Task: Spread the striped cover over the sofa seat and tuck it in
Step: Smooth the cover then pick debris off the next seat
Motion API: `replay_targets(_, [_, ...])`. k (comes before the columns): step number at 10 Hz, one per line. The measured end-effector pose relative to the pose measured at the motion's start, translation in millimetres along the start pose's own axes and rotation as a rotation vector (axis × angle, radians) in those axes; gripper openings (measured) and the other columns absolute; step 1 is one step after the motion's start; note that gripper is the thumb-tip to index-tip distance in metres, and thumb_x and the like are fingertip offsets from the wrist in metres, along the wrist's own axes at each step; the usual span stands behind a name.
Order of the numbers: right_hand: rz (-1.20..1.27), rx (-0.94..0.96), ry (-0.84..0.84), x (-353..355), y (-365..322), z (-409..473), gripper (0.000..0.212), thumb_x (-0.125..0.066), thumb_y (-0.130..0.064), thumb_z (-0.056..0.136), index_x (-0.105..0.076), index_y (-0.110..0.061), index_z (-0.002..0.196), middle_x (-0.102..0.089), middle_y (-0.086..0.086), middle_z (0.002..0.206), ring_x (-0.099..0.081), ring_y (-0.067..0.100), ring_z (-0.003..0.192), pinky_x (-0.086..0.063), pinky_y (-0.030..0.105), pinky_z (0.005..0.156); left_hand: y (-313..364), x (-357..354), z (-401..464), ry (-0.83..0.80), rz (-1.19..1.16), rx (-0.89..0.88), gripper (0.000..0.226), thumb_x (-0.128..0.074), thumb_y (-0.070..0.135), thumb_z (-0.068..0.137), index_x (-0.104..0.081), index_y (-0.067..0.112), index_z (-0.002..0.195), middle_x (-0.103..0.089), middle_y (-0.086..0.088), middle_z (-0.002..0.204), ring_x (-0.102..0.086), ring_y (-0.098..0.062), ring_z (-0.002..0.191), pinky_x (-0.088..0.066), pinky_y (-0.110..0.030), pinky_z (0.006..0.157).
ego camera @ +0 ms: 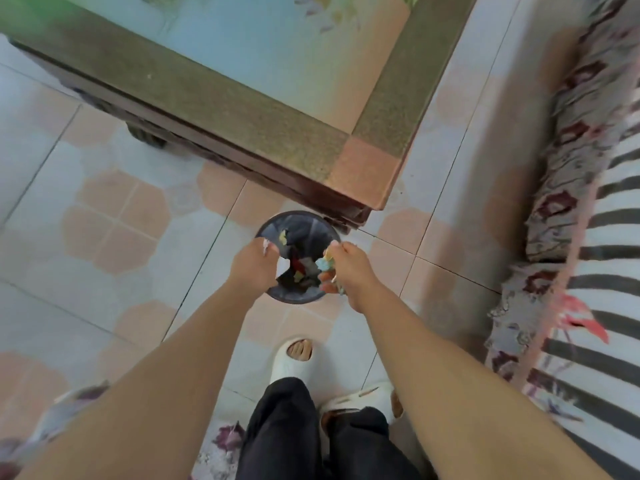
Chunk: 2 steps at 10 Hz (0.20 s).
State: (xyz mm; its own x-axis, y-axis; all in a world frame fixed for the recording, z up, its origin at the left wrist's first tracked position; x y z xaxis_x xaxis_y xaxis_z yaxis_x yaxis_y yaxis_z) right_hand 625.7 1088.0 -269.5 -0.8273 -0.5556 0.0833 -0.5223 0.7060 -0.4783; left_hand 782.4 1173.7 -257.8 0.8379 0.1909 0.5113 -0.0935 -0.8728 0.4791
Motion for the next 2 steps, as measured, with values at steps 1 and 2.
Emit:
replay_targets(1, [0.077,-0.086,0.004,-20,6,21,0.034,-0.035,-0.037,0.100,-0.049,-0.013,0.121,-0.056,0.015,0.115,-0.059,0.027,0.094,-0.057,0.041,0.076,-15,-7,19,-0.070,-0.116,0.040,0.031,-0.043,0.025,0.097,-0.053,0.006,0.119,-0.056,-0.021,0.120,-0.059,-0.037,0.102,-0.053,-0.050,0.090])
replay_targets(2, [0.060,-0.126,0.008,-29,8,31,0.046,-0.030,-0.043,0.100,-0.043,-0.017,0.135,-0.048,0.011,0.136,-0.052,0.029,0.111,-0.049,0.050,0.092,-26,-14,32,-0.121,-0.044,0.042,0.043,-0.043,0.029,0.097,-0.042,0.011,0.136,-0.048,-0.014,0.137,-0.050,-0.034,0.119,-0.048,-0.048,0.098])
Point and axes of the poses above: each hand's wrist, its own z-axis towards the middle knuckle, its own x-axis out of the back of the hand, y = z × x, the point moved 7 cm from there along z, towards the middle knuckle
